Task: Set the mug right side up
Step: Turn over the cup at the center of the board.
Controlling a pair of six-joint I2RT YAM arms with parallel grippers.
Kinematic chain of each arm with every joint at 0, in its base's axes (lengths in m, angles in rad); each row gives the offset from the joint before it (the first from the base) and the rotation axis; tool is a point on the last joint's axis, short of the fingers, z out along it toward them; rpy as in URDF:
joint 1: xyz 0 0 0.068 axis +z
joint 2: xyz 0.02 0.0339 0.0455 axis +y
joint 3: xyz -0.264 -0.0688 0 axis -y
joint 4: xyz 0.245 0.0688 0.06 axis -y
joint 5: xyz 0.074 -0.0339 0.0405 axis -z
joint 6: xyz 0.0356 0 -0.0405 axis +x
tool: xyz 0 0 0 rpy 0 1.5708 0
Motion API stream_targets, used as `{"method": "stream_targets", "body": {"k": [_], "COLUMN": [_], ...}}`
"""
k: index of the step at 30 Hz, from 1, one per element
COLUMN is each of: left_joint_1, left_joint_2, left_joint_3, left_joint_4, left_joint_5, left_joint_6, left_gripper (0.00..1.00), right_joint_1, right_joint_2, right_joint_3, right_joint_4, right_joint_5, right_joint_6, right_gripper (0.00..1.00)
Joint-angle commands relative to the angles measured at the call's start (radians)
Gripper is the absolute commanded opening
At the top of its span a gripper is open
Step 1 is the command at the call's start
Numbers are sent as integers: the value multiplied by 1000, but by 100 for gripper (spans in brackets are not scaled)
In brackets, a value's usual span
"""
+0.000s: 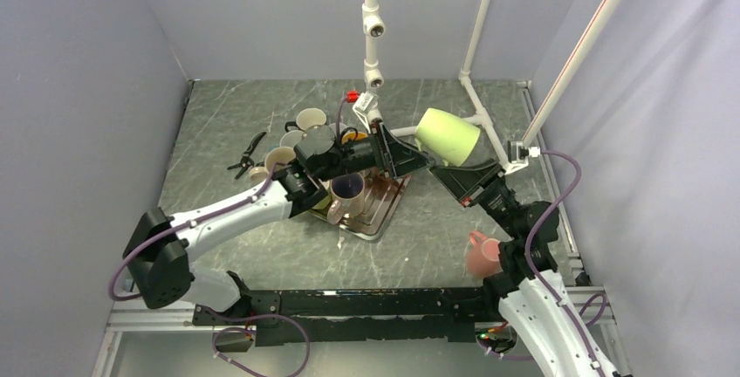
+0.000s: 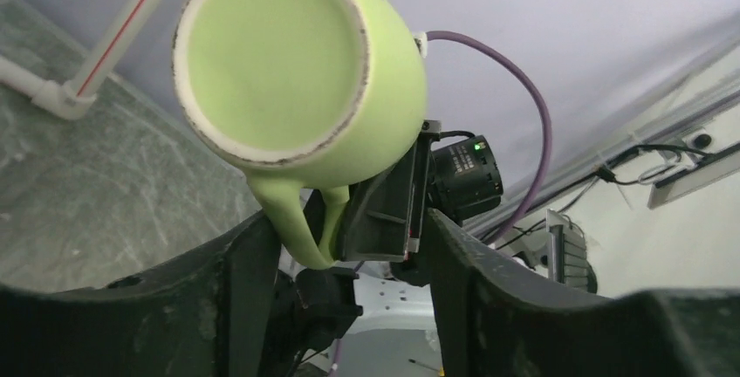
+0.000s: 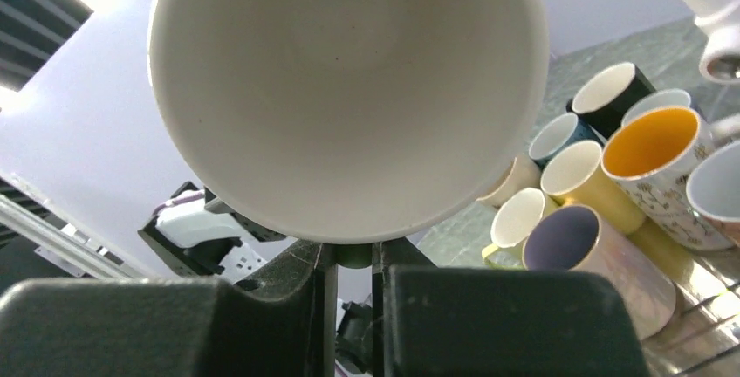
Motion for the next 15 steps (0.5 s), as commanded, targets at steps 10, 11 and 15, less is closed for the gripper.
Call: {"method": "stream_targets", "body": {"k": [10, 11, 15], "left_joint_1": [-8, -8, -7], "left_joint_2": [-238, -252, -321], "left_joint_3": [-6, -4, -47], "left_joint_4": [-605, -675, -763], "left_joint_5": [-365, -428, -544], "left_joint_6": [393, 412, 469], "left_gripper": [78, 78, 78], "right_joint_1": [5, 8, 53], "right_joint_2": [82, 89, 122], "right_joint_3": [273, 286, 330], "right_joint_4": [-593, -639, -829], "right_joint_5": [0, 0, 33], "right_joint_6": [-508, -541, -634], "right_gripper": [0, 0, 0]}}
